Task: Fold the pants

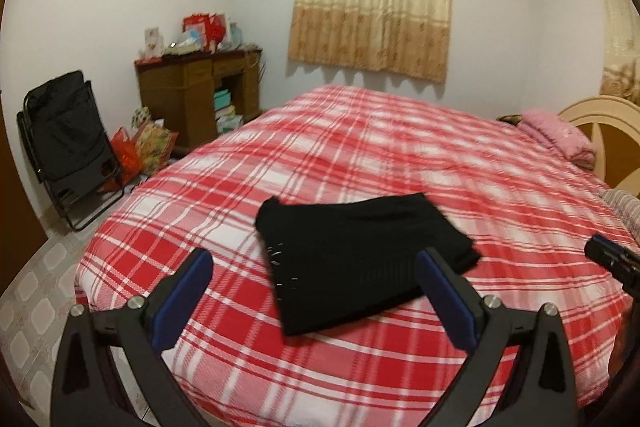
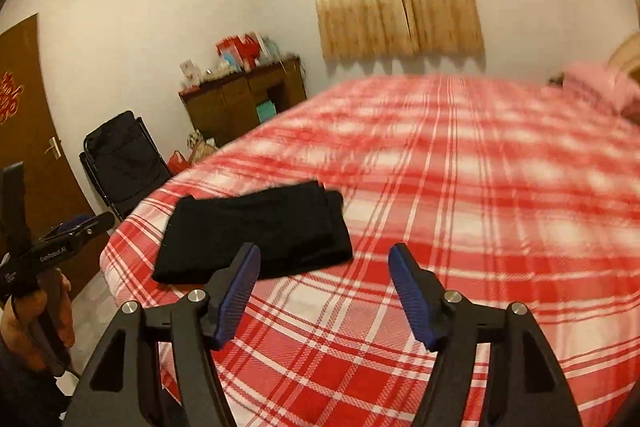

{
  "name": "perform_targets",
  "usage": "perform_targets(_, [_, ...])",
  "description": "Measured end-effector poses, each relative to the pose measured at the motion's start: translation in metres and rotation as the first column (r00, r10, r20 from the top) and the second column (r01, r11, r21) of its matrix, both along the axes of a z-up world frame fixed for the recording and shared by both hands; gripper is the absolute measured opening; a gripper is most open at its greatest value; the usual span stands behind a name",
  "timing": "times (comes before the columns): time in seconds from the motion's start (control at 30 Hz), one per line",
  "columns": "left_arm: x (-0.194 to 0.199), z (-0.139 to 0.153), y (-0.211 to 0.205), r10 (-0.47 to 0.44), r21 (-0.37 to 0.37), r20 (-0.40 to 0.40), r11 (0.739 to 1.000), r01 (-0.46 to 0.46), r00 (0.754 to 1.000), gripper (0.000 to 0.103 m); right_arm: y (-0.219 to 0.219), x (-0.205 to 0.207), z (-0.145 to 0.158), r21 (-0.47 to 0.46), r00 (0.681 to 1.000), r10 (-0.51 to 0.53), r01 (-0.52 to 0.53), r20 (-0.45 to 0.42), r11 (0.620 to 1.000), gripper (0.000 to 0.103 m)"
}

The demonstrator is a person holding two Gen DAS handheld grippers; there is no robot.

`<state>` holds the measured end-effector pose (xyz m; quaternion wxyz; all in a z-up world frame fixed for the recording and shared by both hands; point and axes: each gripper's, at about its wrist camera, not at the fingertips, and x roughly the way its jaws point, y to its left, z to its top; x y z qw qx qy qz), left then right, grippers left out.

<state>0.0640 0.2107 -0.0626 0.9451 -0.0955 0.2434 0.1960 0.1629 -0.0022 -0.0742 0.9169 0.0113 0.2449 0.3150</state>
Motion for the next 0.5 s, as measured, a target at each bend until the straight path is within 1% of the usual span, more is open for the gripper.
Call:
perform_targets(0.1, [-0.010, 0.008, -0.014, -0.015, 0.028, 0.028, 0.999, 0.015, 0.999, 0.103, -0.006, -0.018, 0.014, 0.018, 0.999, -0.001, 0.000, 0.050, 1.000, 0.076])
perform_targets(0.33, [-0.023, 0.022, -0.029, -0.036, 0.039, 0.056, 0.999, 0.034, 0.998, 0.103, -0.012, -0.047, 0.033, 0.025, 0.995, 0.019, -0.022, 0.103, 0.999, 0.077])
perform_targets(0.5, [-0.036, 0.034, -0.037, -0.037, 0.056, 0.101, 0.998, 0.031, 0.994, 0.103, -0.023, -0.063, 0.046, 0.047, 0.991, 0.011, -0.018, 0.135, 0.999, 0.077])
